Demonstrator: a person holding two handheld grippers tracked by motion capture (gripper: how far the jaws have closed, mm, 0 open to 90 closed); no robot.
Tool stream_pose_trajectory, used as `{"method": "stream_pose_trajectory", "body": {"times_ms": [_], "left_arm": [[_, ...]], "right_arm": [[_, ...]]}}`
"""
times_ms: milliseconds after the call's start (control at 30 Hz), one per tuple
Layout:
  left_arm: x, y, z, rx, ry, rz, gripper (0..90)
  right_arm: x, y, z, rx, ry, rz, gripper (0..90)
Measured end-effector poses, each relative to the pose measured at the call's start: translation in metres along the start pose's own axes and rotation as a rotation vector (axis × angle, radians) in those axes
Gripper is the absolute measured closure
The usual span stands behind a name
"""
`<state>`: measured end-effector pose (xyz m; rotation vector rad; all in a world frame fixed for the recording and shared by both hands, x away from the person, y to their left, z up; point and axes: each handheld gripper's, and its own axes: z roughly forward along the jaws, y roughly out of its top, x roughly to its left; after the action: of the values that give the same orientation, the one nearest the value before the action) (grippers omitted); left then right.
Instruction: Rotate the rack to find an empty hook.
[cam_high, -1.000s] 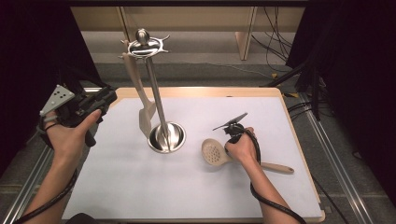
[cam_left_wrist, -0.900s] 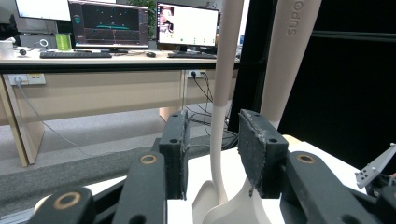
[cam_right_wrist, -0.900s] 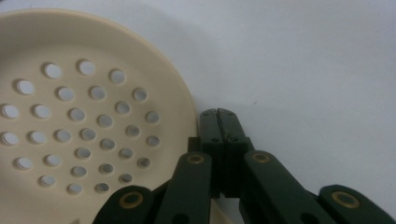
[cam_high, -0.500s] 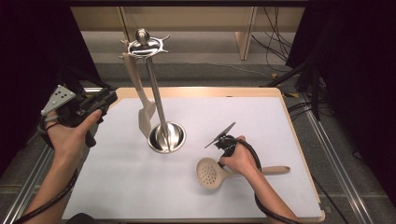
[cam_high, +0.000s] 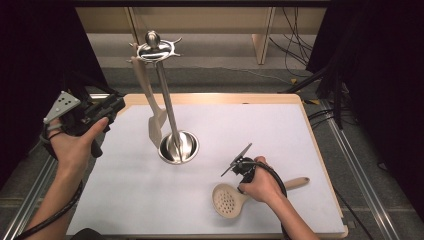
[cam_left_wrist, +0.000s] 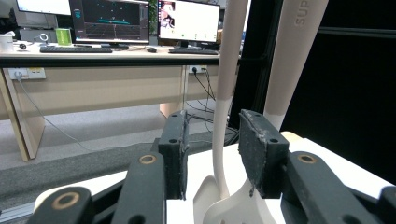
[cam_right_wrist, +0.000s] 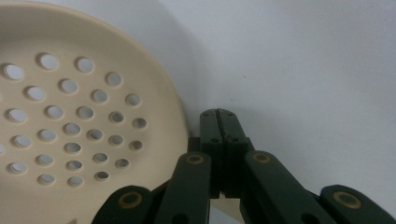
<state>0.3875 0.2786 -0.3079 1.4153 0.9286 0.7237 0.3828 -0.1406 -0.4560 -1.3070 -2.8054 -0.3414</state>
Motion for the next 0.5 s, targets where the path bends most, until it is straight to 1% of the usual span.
{"method": "stream_pose_trajectory", "body": {"times_ms": [33, 67, 100, 133, 167, 200, 233, 267, 300, 333, 367, 400, 433, 467, 500], "left_arm": [[0.000, 0.000, 0.000, -0.001, -0.001, 0.002, 62.2], [0.000, 0.000, 0.000, -0.002, 0.001, 0.000, 62.2], [0.000, 0.001, 0.000, -0.006, -0.005, 0.003, 62.2], [0.000, 0.001, -0.001, -0.005, -0.003, -0.004, 62.2], [0.001, 0.001, 0.000, -0.008, -0.001, -0.004, 62.2], [0.001, 0.001, 0.000, -0.008, -0.001, -0.004, 62.2], [0.002, 0.001, 0.000, -0.007, 0.000, -0.003, 62.1], [0.002, 0.001, 0.000, -0.008, 0.000, -0.005, 62.1], [0.002, 0.001, 0.000, -0.009, 0.000, -0.007, 62.1], [0.003, 0.001, 0.000, -0.010, 0.003, -0.006, 62.2], [0.004, 0.001, 0.000, -0.014, 0.003, -0.005, 62.1], [0.004, 0.002, 0.000, -0.017, 0.005, -0.003, 62.0], [0.004, 0.002, 0.000, -0.018, 0.009, -0.008, 62.0], [0.003, 0.002, -0.001, -0.017, 0.011, -0.017, 61.9], [0.004, 0.002, 0.000, -0.019, 0.011, -0.011, 61.7]], "right_arm": [[-0.002, 0.000, 0.000, -0.022, 0.004, -0.010, 88.4], [-0.003, -0.001, -0.002, -0.045, 0.010, 0.006, 87.6], [-0.005, -0.003, -0.005, -0.090, -0.004, 0.009, 87.9], [-0.006, -0.005, -0.009, -0.107, -0.028, 0.008, 88.4], [-0.008, -0.008, -0.015, -0.127, -0.038, 0.033, 88.9], [-0.008, -0.011, -0.021, -0.132, -0.036, 0.080, 88.9], [-0.012, -0.016, -0.025, -0.134, -0.069, 0.068, 88.4], [-0.015, -0.021, -0.031, -0.142, -0.062, 0.081, 87.3], [-0.018, -0.025, -0.034, -0.135, -0.066, 0.097, 86.4], [-0.021, -0.030, -0.036, -0.150, -0.058, 0.107, 85.2], [-0.024, -0.037, -0.038, -0.172, -0.071, 0.134, 83.9], [-0.026, -0.043, -0.039, -0.180, -0.068, 0.161, 82.6], [-0.029, -0.049, -0.039, -0.196, -0.078, 0.184, 81.9], [-0.031, -0.055, -0.040, -0.198, -0.086, 0.199, 81.3], [-0.033, -0.060, -0.039, -0.201, -0.090, 0.220, 79.9]]}}
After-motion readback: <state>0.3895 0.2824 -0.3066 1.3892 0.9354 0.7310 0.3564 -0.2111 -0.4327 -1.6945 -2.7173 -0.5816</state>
